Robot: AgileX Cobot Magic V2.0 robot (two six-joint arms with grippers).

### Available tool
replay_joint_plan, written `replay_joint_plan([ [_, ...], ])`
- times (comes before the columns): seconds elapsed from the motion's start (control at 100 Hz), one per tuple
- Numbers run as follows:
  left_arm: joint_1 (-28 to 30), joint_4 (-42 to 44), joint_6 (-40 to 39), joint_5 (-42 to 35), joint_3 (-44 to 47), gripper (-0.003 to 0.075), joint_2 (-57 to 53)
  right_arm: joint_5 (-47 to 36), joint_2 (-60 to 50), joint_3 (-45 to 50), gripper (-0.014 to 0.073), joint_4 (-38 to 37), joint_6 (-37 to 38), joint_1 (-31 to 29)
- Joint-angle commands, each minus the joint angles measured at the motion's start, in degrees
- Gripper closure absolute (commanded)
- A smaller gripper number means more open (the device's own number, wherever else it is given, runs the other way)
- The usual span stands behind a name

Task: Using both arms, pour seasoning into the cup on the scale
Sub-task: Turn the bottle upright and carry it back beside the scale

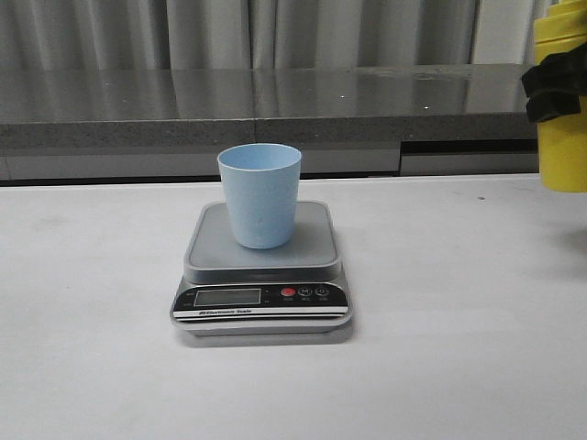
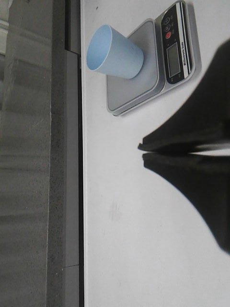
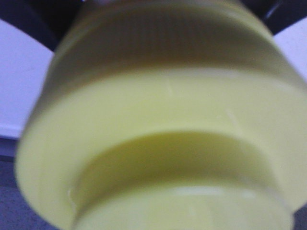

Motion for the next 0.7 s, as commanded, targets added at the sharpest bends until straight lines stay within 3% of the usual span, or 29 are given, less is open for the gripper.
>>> replay_joint_plan([
  [0.0,0.0,-0.3,-0.6,-4.8,-1.5,0.0741,0.6,-14.9,-3.0,2.3,0.0417,0.6,0.3,-0.6],
  [0.12,0.0,-0.3,-0.6,-4.8,-1.5,0.0741,0.6,-24.8,-1.8,5.7,0.0417,0.6,1.0,-0.4],
  [0.22,0.0,-0.3,-0.6,-4.8,-1.5,0.0741,0.6,-27.9,0.3,6.2,0.0417,0.6,3.2,-0.3],
  [0.69,0.0,-0.3,-0.6,-4.8,-1.5,0.0741,0.6,-28.3,7.1,6.2,0.0412,-3.2,6.3,-0.3],
])
